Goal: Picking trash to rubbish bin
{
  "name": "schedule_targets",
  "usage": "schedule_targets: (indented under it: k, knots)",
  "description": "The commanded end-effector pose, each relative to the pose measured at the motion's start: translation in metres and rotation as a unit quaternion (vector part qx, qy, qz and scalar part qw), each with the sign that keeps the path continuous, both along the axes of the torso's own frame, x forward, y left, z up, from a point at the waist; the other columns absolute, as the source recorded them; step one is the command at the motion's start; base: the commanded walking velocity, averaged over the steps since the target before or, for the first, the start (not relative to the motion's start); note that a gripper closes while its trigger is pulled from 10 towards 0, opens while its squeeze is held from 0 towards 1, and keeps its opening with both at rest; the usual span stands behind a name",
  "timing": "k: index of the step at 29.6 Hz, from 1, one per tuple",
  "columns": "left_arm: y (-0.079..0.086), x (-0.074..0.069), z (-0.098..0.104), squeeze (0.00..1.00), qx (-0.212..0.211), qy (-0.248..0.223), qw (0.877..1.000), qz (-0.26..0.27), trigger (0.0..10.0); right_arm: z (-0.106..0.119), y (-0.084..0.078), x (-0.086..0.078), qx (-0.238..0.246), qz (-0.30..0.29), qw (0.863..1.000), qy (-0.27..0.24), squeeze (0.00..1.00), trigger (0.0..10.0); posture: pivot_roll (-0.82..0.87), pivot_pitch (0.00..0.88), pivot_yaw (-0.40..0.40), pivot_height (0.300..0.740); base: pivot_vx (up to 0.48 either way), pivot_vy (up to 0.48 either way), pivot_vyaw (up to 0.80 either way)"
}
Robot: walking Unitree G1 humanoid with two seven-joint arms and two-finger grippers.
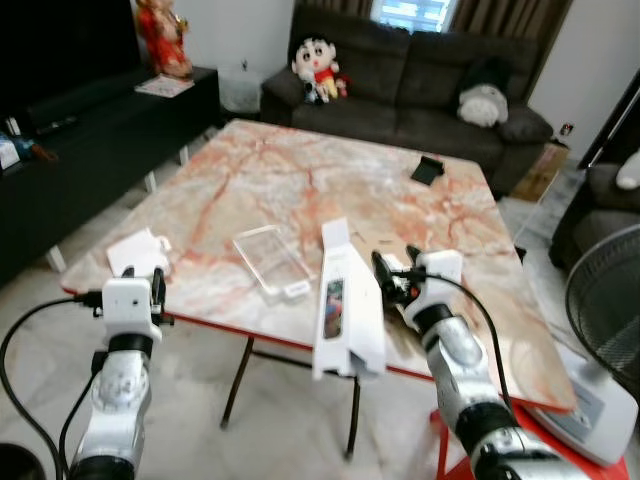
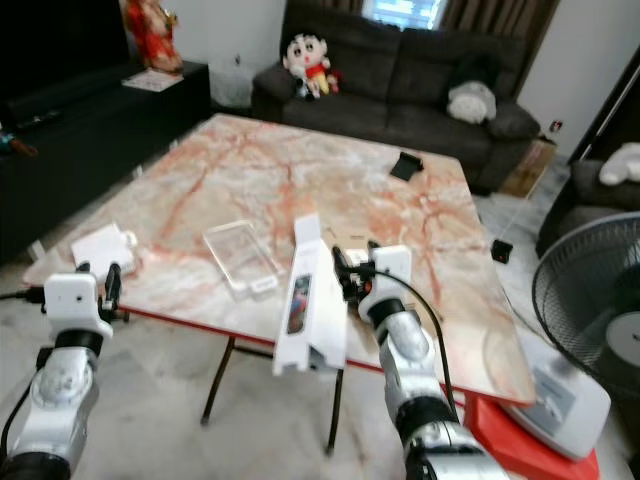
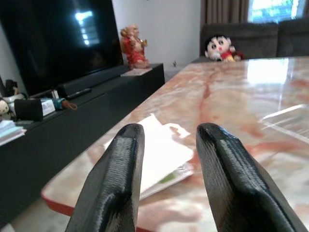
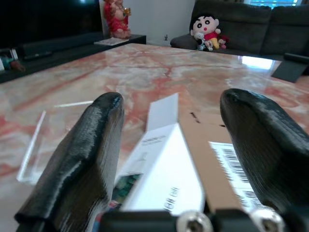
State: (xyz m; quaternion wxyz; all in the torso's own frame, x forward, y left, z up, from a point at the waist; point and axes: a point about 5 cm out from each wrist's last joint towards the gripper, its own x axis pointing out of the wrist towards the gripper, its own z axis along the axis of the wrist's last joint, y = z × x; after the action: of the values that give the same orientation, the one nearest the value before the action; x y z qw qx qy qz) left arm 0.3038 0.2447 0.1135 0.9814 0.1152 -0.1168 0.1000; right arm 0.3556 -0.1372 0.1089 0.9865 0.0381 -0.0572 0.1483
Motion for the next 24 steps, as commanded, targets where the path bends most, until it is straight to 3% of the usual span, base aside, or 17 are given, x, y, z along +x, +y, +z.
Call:
schedule_targets:
  k: [1, 4, 7, 24]
  knots:
    - [-0.004, 0.003, 0.003, 0.00, -0.003, -0.003, 1.000, -0.008, 10.0, -0.001, -0.010, 0.000, 0.003, -0.016, 1.000, 0.006, 0.00, 10.0, 0.06, 0.009, -0.087, 0.740, 0.000, 0.480, -0.78]
    - [-0.005, 0.003, 0.003, 0.00, -0.003, -0.002, 1.000, -0.008, 10.0, -0.001, -0.011, 0.001, 0.001, -0.018, 1.000, 0.007, 0.00, 10.0, 0.06, 0.009, -0.087, 0.740, 0.000, 0.480, -0.79]
    - [-0.006, 0.004, 0.001, 0.00, -0.002, 0.006, 1.000, -0.012, 10.0, -0.001, -0.010, 0.000, -0.004, -0.019, 1.000, 0.002, 0.00, 10.0, 0.06, 0.007, -0.083, 0.740, 0.000, 0.325, 0.00]
    - [-0.023, 0.014, -0.003, 0.00, 0.003, 0.034, 0.998, -0.050, 10.0, -0.001, -0.017, -0.001, -0.001, -0.058, 0.998, -0.001, 0.00, 10.0, 0.03, 0.000, -0.029, 0.740, 0.000, 0.000, 0.00]
